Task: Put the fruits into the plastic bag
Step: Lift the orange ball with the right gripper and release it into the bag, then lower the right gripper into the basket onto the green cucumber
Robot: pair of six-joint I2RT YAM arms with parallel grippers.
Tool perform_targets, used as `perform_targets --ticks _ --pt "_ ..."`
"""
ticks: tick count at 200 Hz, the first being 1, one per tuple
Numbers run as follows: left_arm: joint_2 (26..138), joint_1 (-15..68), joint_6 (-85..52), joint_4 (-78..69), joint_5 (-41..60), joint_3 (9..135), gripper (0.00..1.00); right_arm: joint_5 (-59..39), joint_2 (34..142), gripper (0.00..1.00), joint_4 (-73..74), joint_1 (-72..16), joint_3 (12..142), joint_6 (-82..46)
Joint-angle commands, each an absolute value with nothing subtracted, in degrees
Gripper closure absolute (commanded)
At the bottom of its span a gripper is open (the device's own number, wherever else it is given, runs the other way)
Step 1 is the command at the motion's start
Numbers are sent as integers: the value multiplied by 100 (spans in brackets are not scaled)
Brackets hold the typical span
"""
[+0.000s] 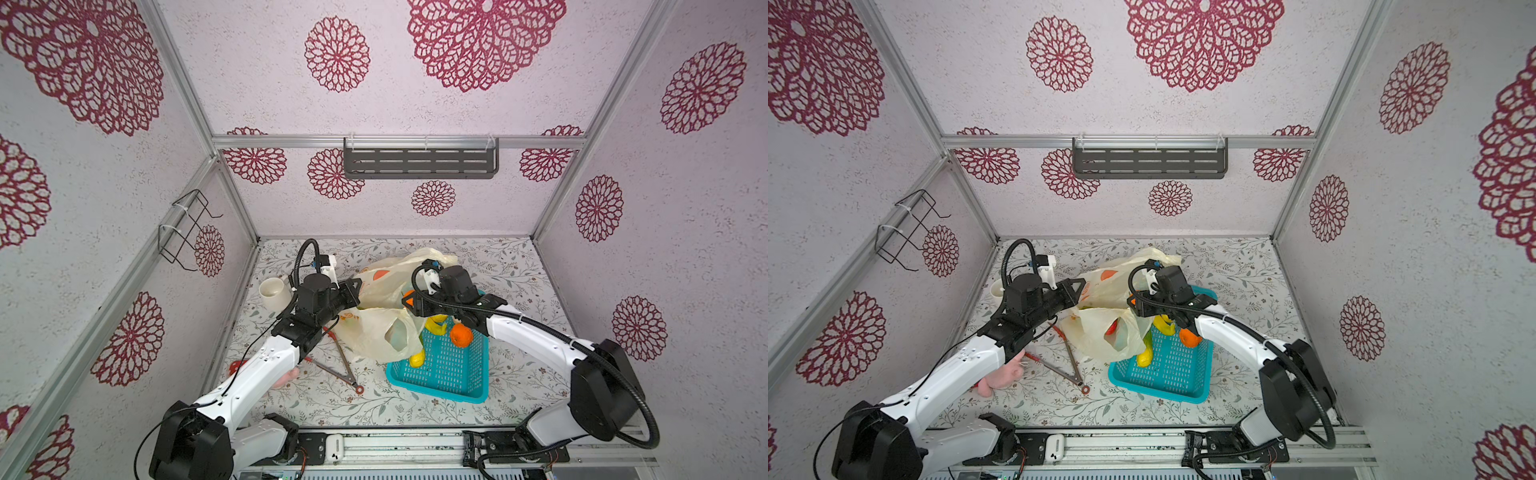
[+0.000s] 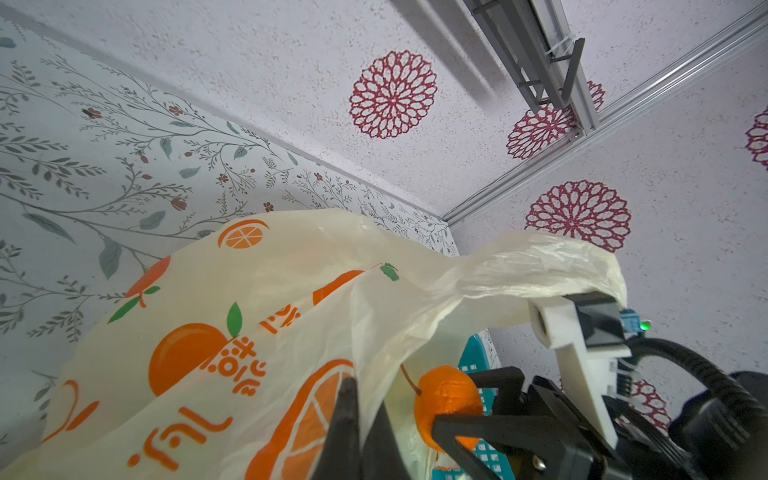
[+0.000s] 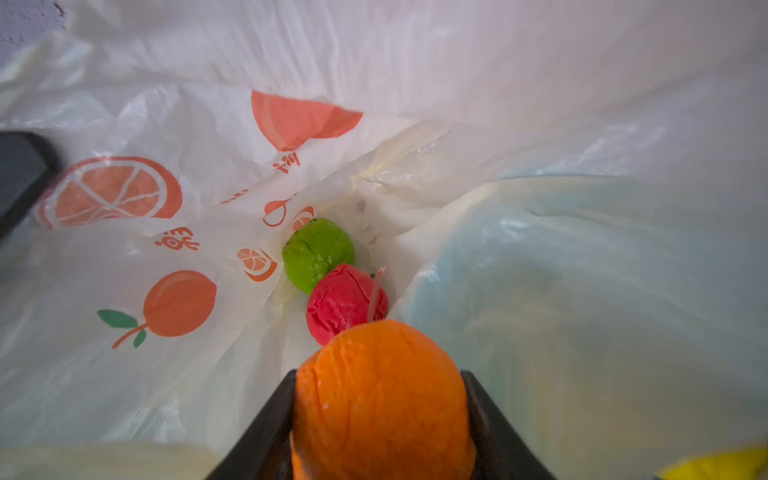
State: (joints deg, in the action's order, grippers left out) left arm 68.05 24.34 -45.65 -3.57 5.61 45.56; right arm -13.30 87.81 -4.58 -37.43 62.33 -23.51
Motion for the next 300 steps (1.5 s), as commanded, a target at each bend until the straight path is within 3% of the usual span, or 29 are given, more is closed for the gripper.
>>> perform_targets --ticks 1,40,77,103,160,199,260,300 --pt "6724 2472 -4532 -400 537 4549 100 -1391 8934 51 8 -3852 6591 -2295" --pt "6706 2479 -4536 -396 538 4526 100 -1270 9575 49 155 -4048 6933 -2513" --pt "6680 2482 -4522 -365 512 4500 100 -1271 9689 25 92 -4148 6946 -2556" --pt "6671 2482 -4509 -352 510 4488 100 -1078 9507 20 35 -4149 6849 -2510" --pt "6671 2477 -4500 -387 462 4491 100 -1013 8796 19 -307 -4148 6650 -2318" --pt "6653 2485 -4500 -387 432 4453 100 -825 7647 17 -677 -4144 5907 -2192" --pt "6745 2481 -4500 -491 404 4455 100 249 5736 19 -1172 -4140 4256 -2408" --pt "6803 2488 -4506 -501 448 4496 100 -492 5896 23 -1223 -4150 3684 -2352"
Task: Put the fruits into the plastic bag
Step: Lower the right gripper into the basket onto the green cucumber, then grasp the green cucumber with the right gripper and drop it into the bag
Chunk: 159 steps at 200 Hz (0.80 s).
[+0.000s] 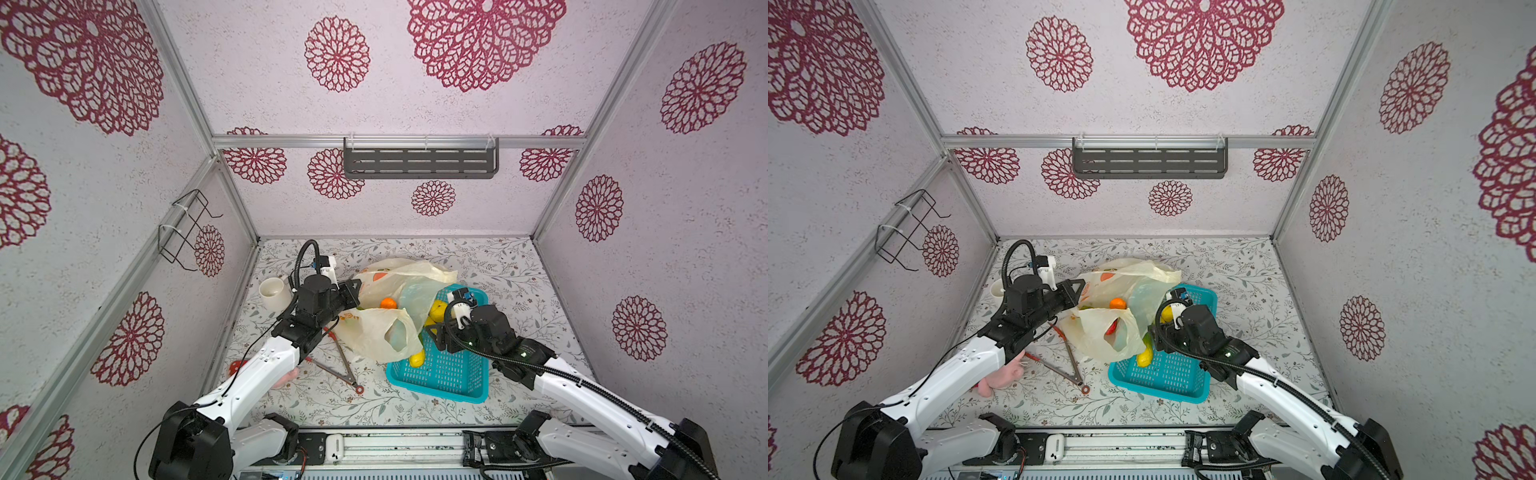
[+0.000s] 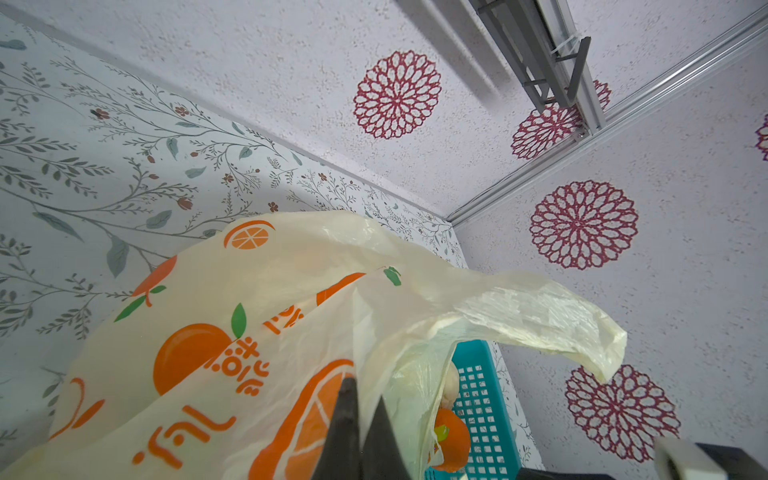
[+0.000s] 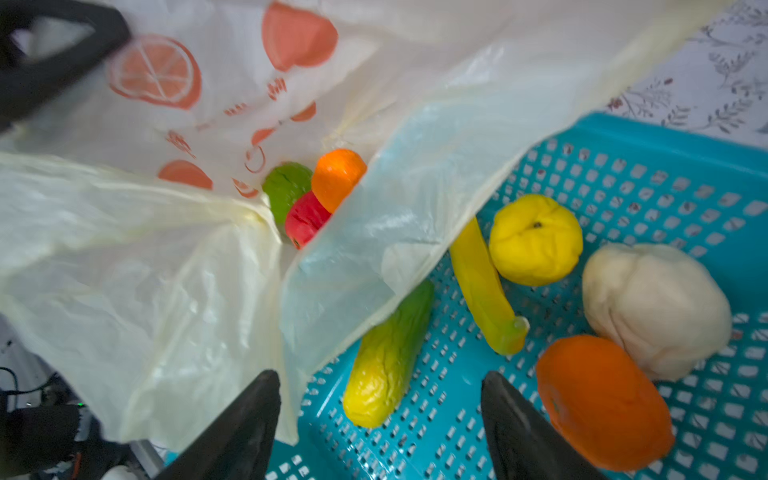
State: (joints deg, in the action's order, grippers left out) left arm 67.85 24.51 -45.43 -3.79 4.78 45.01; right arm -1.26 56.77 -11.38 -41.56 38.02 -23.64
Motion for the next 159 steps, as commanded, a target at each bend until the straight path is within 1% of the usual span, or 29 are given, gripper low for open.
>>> perform_targets --ticks 1,33,52,100,133,159 --pt "6803 2492 -4507 -501 448 4498 100 -523 5914 23 -1218 -4149 3683 -2345" --pt "6812 2496 -4505 -459 443 4542 100 -1257 6804 23 -1066 -4182 3910 -2124" --pt "6795 2492 -4505 -418 409 4553 100 -1400 7274 23 -954 -4217 4093 -2038" --pt "6732 2514 -4533 -394 344 4509 100 -1322 8224 24 -1027 -4228 4547 -1840" --pt "6780 2531 -4522 -345 384 4570 100 -1138 8776 28 -1226 -4236 4871 -1729" --pt "6786 2531 -4483 -282 356 4632 100 -1061 8908 33 -1293 -4232 4869 -1755"
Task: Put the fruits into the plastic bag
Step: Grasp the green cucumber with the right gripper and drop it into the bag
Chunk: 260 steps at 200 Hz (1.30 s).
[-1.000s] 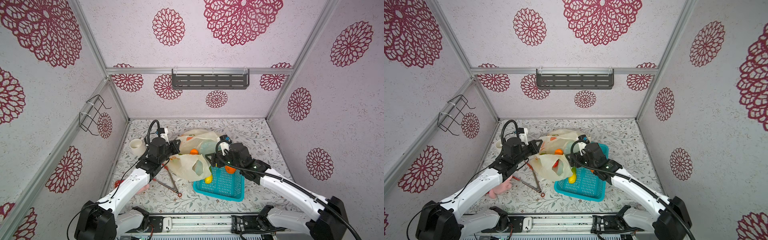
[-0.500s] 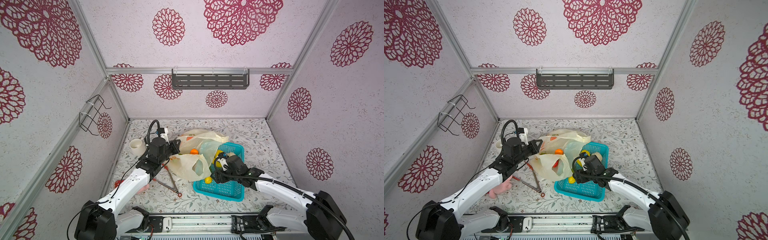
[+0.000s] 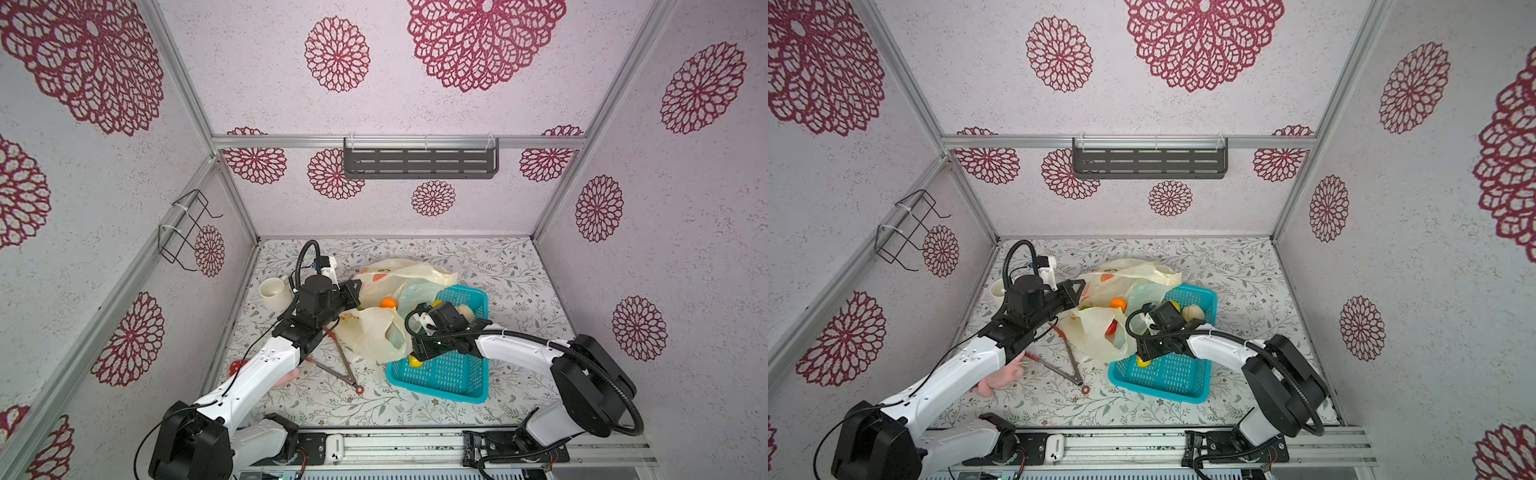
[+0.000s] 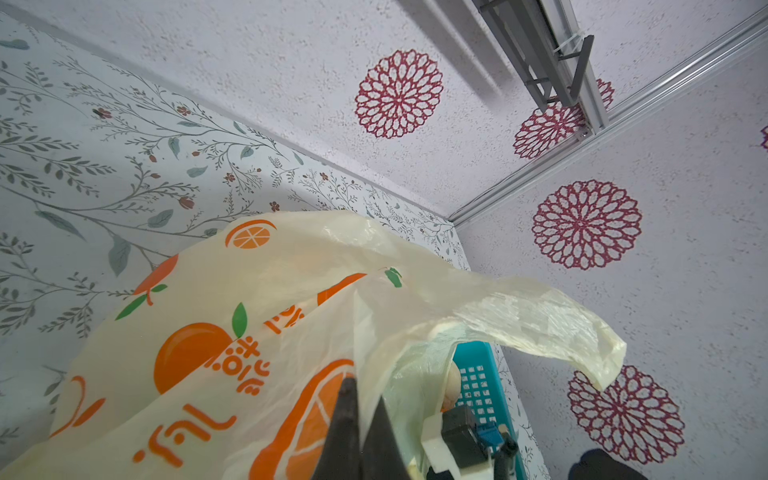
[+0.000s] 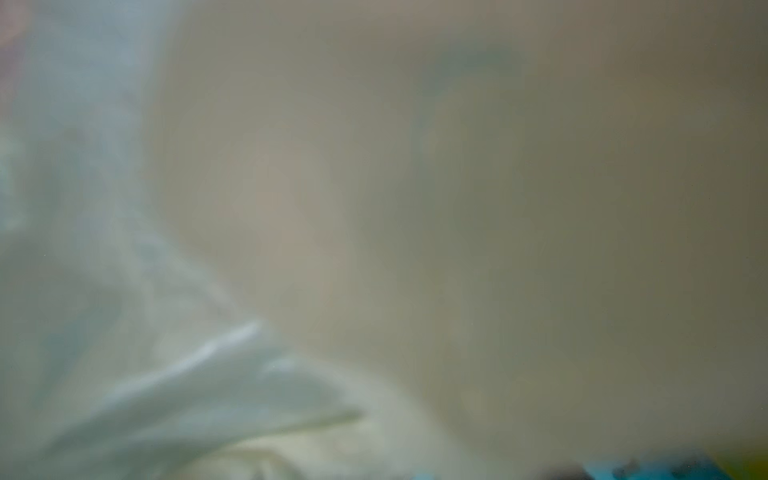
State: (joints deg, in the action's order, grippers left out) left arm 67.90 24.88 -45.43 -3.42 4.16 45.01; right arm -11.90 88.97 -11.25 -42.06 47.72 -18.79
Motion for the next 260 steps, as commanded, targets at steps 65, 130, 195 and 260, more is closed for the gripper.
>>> perform_targets --ticks 65,130,195,260 --pt "6877 2540 -4456 -264 392 4684 100 -604 8416 59 -1382 -4131 4321 -2090" --pt "6967 2549 -4409 -281 419 4755 100 -992 6643 59 -1743 -3917 4261 -1780" --pt "6954 2613 -4500 -316 363 4676 100 -1268 7388 58 -1107 -3850 5361 -1540" --pt "6893 2711 -4518 -281 256 4685 100 -850 9413 56 -266 -3902 6967 -2049"
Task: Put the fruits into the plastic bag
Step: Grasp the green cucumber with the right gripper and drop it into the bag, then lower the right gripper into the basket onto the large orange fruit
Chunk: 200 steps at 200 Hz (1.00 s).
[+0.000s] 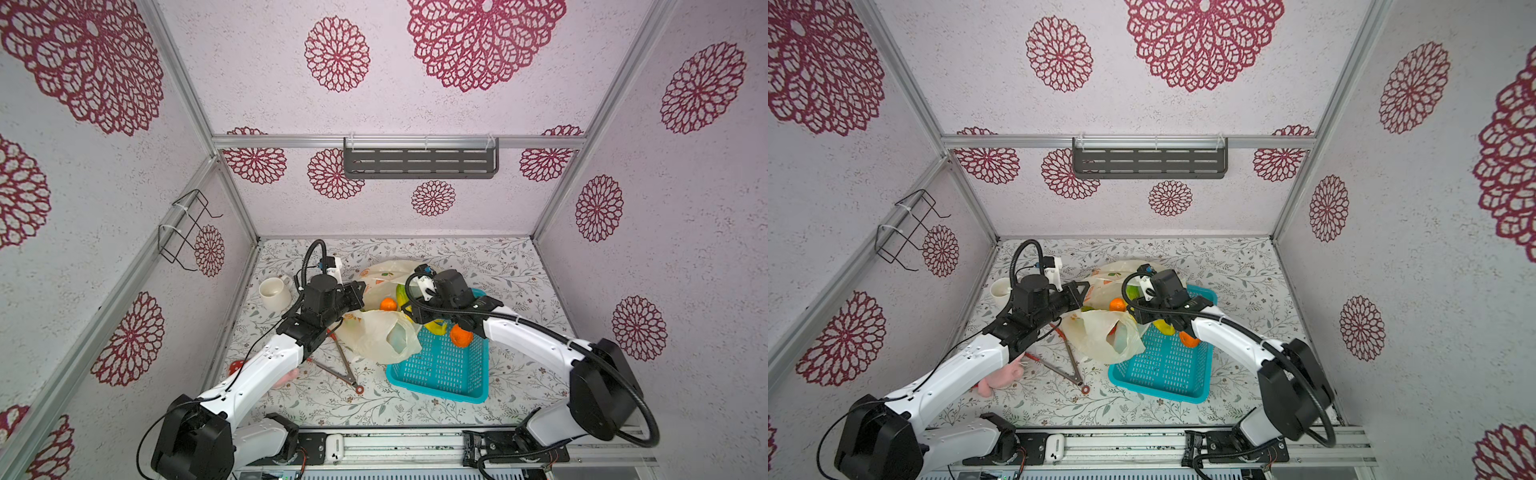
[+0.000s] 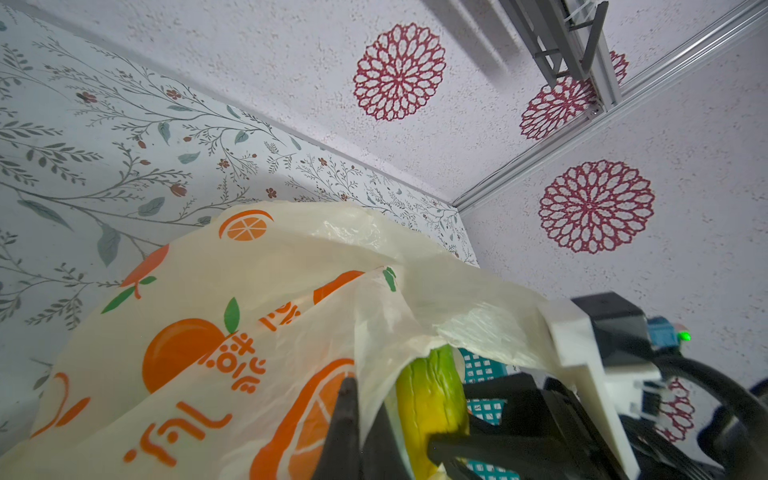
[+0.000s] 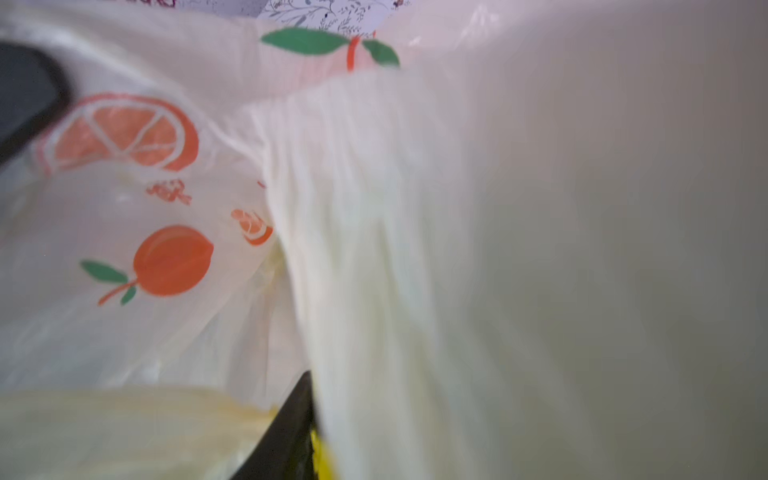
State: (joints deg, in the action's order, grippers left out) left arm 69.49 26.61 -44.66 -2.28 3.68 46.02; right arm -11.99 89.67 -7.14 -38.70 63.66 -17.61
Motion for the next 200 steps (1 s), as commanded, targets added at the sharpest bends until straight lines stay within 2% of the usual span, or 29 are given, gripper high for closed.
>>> perform_targets --ticks 1,8,38,59,104,152,178,200 --pt "6892 2709 -4518 -281 247 4685 100 -834 9439 56 -265 -3902 6995 -2062" --pt "6882 2722 -4518 -281 235 4676 100 -764 9608 54 -247 -3911 7168 -2140" --pt "6865 2737 -4518 -281 224 4676 100 -683 10009 31 -185 -3959 7596 -2370" --pt "6838 2740 -4509 -255 213 4671 100 -593 9910 25 -88 -3964 7493 -2441" --pt "6838 2742 -4491 -279 202 4632 100 -126 9057 23 -166 -3954 6882 -2322" --pt "6936 2741 -4501 -391 218 4632 100 46 7360 21 -554 -3939 5768 -2253" --pt "6991 2742 -4505 -446 232 4624 100 712 6466 19 -1102 -3870 5247 -2583" --pt "7055 2740 -4517 -508 241 4624 100 1734 6176 18 -1894 -3811 5038 -3119"
